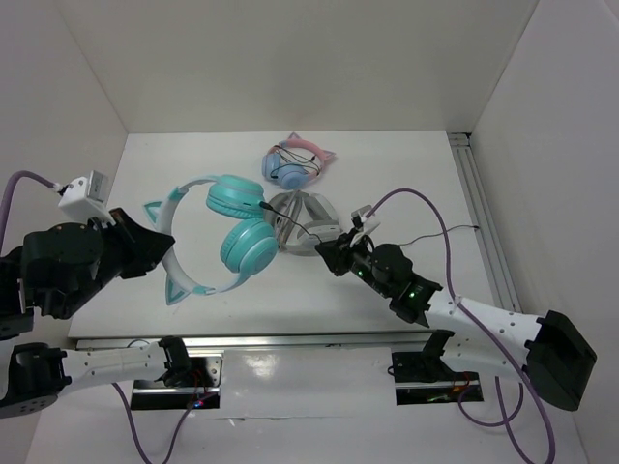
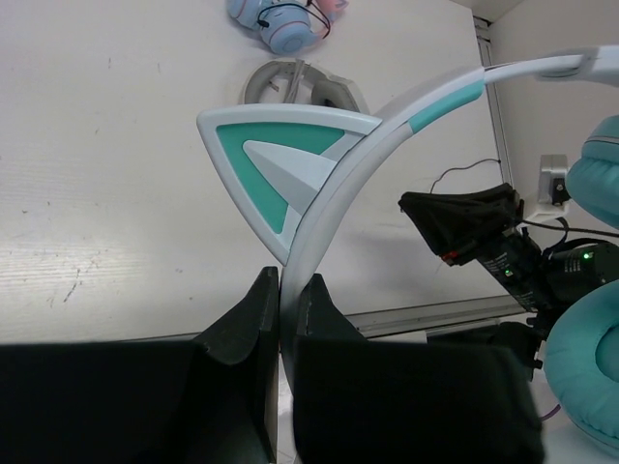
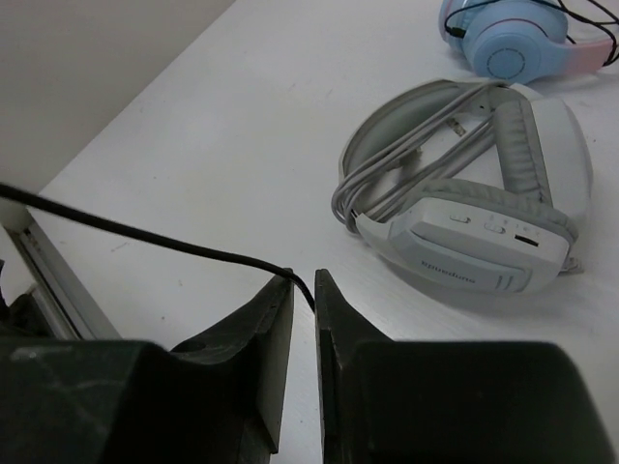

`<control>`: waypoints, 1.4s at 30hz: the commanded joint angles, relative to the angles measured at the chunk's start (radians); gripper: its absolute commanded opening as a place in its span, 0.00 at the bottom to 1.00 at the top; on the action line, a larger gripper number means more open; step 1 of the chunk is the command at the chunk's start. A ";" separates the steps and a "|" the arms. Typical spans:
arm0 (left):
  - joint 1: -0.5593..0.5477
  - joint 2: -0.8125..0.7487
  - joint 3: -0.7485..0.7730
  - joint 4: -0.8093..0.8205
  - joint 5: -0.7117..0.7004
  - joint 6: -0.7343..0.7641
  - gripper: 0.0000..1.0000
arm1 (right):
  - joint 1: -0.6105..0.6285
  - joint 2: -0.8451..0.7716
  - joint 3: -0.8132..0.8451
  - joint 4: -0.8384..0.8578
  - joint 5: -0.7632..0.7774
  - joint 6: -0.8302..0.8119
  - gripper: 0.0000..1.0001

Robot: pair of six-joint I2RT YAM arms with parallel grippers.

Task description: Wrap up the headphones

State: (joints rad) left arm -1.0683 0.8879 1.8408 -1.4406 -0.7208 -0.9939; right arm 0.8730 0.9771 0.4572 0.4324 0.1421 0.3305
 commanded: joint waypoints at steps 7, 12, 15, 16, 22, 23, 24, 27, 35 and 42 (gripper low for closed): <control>0.002 -0.037 0.057 0.095 -0.040 -0.052 0.00 | -0.017 0.040 -0.054 0.184 -0.055 0.033 0.29; 0.002 -0.027 0.057 0.095 -0.040 -0.052 0.00 | -0.017 0.031 -0.054 0.184 -0.079 0.033 0.33; 0.002 -0.027 0.057 0.104 -0.040 -0.061 0.00 | -0.017 0.041 -0.054 0.193 -0.088 0.033 0.29; 0.002 -0.027 0.048 0.115 -0.040 -0.061 0.00 | -0.017 0.051 -0.066 0.193 -0.088 0.033 0.24; 0.002 -0.055 -0.021 0.151 -0.064 -0.123 0.00 | -0.017 0.063 -0.089 0.203 -0.056 0.093 0.00; 0.002 -0.055 -0.053 0.160 -0.078 -0.150 0.00 | 0.004 0.063 -0.080 0.203 -0.056 0.093 0.00; 0.002 -0.055 -0.070 0.160 -0.088 -0.166 0.00 | 0.017 0.063 -0.059 0.169 -0.038 0.093 0.00; 0.002 -0.064 -0.124 0.160 -0.117 -0.241 0.00 | 0.092 0.052 0.009 0.068 0.077 0.093 0.00; 0.002 -0.115 -0.215 0.152 -0.163 -0.350 0.00 | 0.401 0.136 0.274 -0.406 0.796 0.212 0.00; 0.054 0.006 -0.152 0.074 -0.272 -0.169 0.00 | 0.593 0.046 0.386 -0.737 1.163 0.376 0.00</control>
State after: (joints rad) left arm -1.0496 0.8597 1.6737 -1.4105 -0.8970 -1.2182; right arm 1.4178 1.0893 0.7792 -0.1047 1.0313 0.5999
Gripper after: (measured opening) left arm 0.133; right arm 0.017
